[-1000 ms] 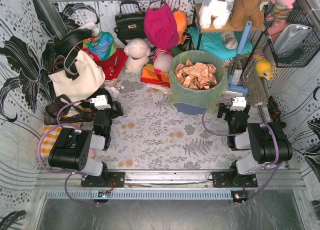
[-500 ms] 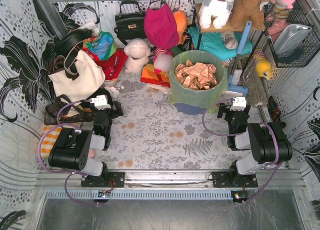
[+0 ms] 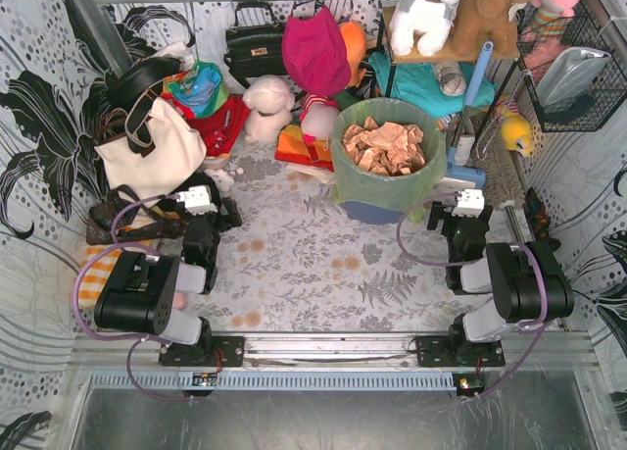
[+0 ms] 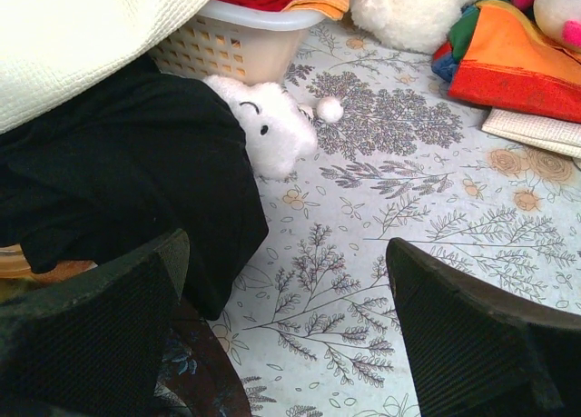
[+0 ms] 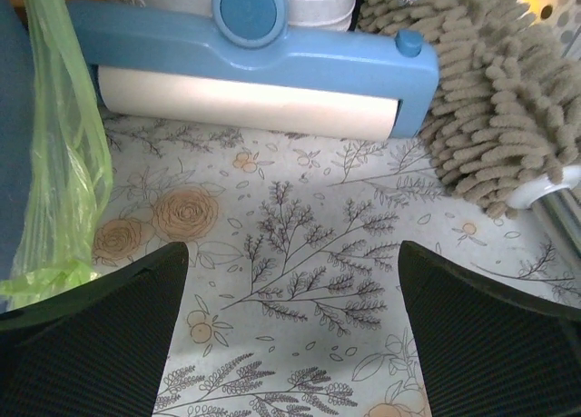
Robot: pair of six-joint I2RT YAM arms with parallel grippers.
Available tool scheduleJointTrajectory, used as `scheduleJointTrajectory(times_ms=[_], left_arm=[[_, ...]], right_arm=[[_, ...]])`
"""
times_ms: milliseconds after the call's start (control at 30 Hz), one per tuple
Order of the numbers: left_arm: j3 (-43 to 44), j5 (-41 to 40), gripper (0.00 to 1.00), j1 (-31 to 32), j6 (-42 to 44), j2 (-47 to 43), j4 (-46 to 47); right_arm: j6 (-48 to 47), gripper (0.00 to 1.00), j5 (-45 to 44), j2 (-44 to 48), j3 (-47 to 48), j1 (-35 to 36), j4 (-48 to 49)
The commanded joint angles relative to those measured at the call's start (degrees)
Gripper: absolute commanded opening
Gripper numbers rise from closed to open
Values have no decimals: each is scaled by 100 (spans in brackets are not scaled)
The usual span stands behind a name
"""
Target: Tie the trash bag
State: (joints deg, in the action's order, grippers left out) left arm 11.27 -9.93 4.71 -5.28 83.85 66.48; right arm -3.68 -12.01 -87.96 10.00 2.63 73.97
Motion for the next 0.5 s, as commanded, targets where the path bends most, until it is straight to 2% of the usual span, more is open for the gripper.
scheduleJointTrajectory(times_ms=[0,300,433,467], left_arm=[[179,-145,98,-40,39,-359,-147],[673,-838,98,30,-416,-1673,-1839],[1448,-1231,98,40,-999,-1933,-3291],[1805,-1370,98,41,-1167,-1946,-3950]], right_arm=[[80,97,-141,427,-62,-24,123],[140,97,-340,2123,689,-26,-2775],[422,97,-522,2712,1086,-26,-3908],[533,97,-679,2841,1201,-26,-4177]])
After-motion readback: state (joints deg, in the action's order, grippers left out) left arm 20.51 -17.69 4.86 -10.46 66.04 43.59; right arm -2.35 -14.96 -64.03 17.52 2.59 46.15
